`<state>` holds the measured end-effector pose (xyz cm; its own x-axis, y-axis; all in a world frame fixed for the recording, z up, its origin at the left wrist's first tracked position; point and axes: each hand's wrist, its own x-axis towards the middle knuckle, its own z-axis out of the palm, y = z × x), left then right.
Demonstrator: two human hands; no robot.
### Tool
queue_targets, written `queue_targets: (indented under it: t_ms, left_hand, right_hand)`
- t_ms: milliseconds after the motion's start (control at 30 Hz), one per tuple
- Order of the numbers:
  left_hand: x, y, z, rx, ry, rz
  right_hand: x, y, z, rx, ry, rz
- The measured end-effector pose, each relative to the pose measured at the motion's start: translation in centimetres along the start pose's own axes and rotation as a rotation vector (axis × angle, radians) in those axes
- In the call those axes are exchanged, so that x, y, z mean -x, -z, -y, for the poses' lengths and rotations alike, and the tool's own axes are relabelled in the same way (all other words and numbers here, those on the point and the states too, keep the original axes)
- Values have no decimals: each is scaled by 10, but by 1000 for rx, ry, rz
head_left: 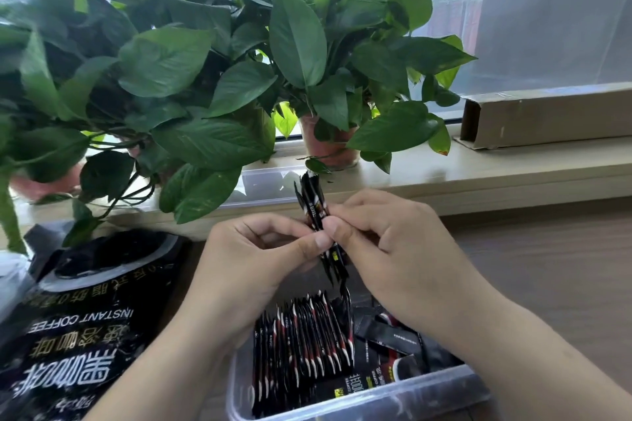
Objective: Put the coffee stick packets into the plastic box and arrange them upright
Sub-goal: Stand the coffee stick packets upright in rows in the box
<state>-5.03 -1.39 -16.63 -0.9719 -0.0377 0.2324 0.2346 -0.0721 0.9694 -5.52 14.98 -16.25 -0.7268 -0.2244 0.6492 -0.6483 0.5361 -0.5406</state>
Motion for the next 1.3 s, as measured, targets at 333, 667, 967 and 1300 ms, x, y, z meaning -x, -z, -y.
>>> queue_targets:
  t_ms: [333, 667, 967, 1300]
  left_hand:
    - [1, -2, -1, -16, 35, 3]
    - [-2, -1, 1, 99, 65, -46]
    - [-4, 0, 4, 73, 51, -87]
    - [-4, -1, 7, 28, 53, -38]
  right_hand:
    - [-1, 7, -3, -318, -269, 60]
    - [-2, 19, -6, -310, -272, 221]
    - [-2, 52, -13, 242, -305, 516]
    - [12, 1, -19, 456, -182, 783]
